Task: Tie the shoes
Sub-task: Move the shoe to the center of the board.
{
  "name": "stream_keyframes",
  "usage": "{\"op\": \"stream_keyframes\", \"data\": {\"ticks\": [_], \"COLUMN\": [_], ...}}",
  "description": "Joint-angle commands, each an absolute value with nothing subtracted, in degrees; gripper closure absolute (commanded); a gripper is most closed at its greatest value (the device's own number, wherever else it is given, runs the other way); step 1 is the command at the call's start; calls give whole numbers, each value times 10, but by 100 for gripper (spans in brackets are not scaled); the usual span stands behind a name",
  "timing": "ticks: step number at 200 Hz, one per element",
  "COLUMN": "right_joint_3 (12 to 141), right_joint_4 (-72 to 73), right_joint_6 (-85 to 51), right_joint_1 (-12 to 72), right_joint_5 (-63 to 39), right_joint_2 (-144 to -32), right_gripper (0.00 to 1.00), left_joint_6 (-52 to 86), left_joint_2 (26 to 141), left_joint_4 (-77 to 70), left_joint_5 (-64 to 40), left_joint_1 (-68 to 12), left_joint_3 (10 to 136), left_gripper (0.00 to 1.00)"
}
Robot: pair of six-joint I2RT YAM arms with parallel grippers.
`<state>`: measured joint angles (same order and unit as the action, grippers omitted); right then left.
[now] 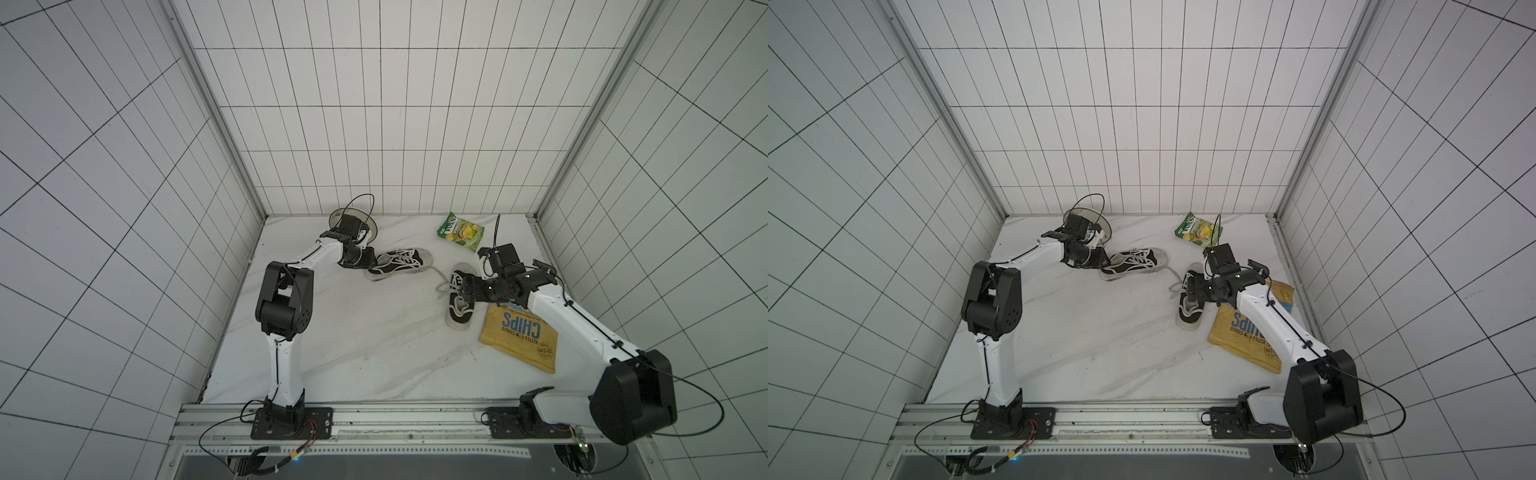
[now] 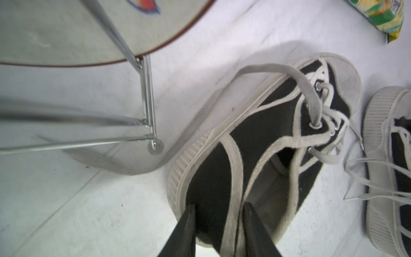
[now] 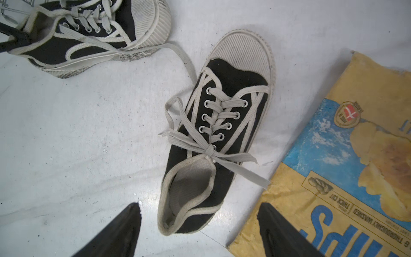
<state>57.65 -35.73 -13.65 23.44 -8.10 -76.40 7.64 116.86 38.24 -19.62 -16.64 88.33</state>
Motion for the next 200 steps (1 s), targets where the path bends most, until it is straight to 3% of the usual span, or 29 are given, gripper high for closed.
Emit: {"op": "stream_keyframes", "data": {"ticks": [1, 98, 126, 160, 200], "right_joint_3": [594, 668, 678, 737, 856], "right_joint_4": [-347, -232, -230, -252, -303], "right_joint_6": [-134, -218, -202, -146, -50], "right_joint_1": [248, 332, 333, 348, 389], "right_joint_5": [-105, -164, -176, -202, -151], "right_joint_2": [-784, -931, -946, -996, -1094], "right_gripper": [16, 20, 23, 25, 42], "left_joint_6": [71, 51, 78, 124, 184], "left_joint_2": [1135, 1112, 1069, 977, 861], "left_joint_4": [482, 564, 539, 439, 292], "left_joint_5": [-229, -484, -482, -450, -349], "left_joint_1": [-185, -268, -263, -203, -96], "left_joint_3": [834, 756, 751, 697, 589], "left_gripper": [67, 45, 32, 28, 23]}}
